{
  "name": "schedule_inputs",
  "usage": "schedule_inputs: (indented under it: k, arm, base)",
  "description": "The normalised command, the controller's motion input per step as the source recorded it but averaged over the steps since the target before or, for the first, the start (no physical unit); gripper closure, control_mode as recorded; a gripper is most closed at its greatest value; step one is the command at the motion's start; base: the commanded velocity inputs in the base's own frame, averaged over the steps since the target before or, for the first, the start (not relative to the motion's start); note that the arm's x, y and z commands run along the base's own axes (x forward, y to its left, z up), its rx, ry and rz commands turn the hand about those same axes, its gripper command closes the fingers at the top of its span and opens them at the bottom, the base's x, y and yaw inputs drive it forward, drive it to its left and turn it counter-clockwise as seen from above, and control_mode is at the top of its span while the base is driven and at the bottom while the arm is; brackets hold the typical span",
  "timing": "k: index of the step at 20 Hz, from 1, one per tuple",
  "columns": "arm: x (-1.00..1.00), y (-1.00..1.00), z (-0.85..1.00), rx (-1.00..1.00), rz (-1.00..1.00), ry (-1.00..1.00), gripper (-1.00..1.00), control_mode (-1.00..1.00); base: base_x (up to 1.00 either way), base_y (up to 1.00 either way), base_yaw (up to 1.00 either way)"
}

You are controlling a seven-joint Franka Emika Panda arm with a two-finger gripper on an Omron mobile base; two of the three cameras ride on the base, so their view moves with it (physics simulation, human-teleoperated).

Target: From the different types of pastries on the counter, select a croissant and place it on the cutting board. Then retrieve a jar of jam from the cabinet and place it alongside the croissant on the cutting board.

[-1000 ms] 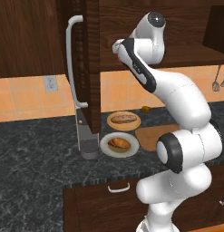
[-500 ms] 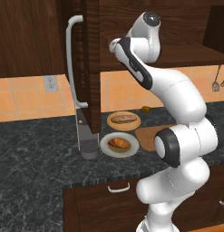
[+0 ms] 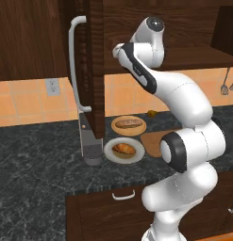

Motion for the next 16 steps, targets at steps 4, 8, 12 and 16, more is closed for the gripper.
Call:
schedule_inputs:
  k: [4,8,12,16]
  arm:
    - [0.36,0.0,-0.04,0.02,0.0,0.0,-1.0,-1.0]
    - [0.28,0.0,0.0,0.02,0.0,0.0,-1.0,-1.0]
    - [0.15,0.0,-0.01,0.03,0.0,0.0,-1.0,-1.0]
    - [0.0,0.03,-0.02,0.01,0.0,0.0,1.0,-1.0]
  base:
    - [0.0,0.0,0.0]
    - [0.0,0.0,0.0]
    - [0.0,0.0,0.0]
    - [0.0,0.0,0.0]
